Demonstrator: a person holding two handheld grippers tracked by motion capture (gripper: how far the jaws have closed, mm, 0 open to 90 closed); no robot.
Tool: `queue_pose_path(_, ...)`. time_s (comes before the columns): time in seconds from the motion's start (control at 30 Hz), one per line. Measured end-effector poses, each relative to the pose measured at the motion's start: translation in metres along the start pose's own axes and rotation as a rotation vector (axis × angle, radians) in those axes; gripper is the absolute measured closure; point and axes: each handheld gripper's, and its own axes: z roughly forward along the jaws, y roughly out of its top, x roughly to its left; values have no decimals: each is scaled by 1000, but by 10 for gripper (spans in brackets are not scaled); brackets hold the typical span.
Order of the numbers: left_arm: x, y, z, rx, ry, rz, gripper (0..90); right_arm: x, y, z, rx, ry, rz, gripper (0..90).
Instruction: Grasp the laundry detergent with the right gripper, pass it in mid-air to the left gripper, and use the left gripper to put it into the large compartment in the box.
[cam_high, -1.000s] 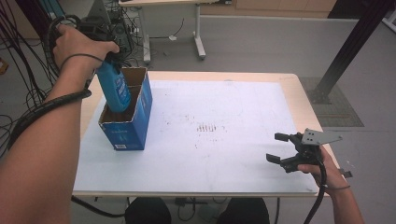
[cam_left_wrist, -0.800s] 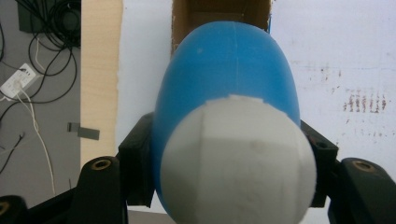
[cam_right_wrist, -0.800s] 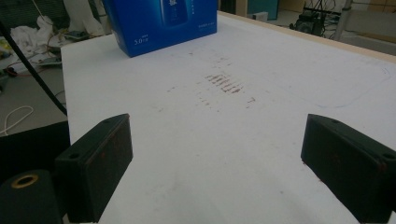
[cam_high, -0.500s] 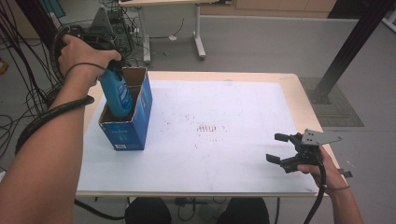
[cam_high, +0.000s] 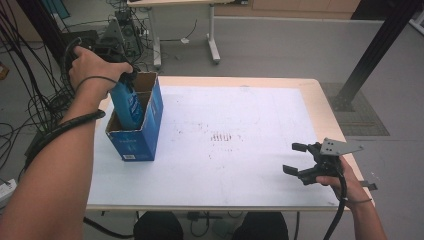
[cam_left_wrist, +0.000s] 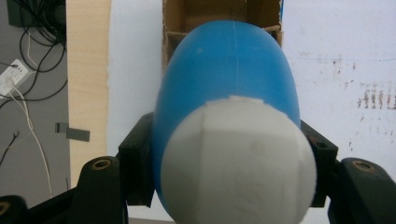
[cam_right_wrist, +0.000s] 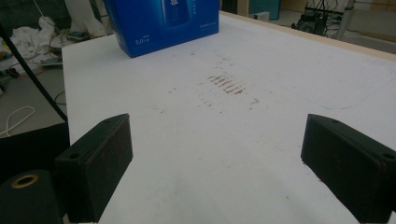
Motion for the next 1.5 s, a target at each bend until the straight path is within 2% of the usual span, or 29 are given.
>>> queue_pose_path(0.8,-3,-2,44,39,1,-3,376,0,-3,0,1,-2,10,90)
queue_pose_path(1.2,-3,-3,60,58,-2,-4,376,0,-4,-1,5,-3,11,90)
queue_pose_path(1.27,-3,-6,63,45,-7,-11,376,0,-4,-2,5,-5,10,89)
queue_pose_path(1.3,-2,-4,65,60,-11,-10,376,0,-4,-2,2,-6,13,90)
queue_pose_path(1.5,-4,-5,72,66,-3,-6,376,0,-5,-2,3,-5,11,90)
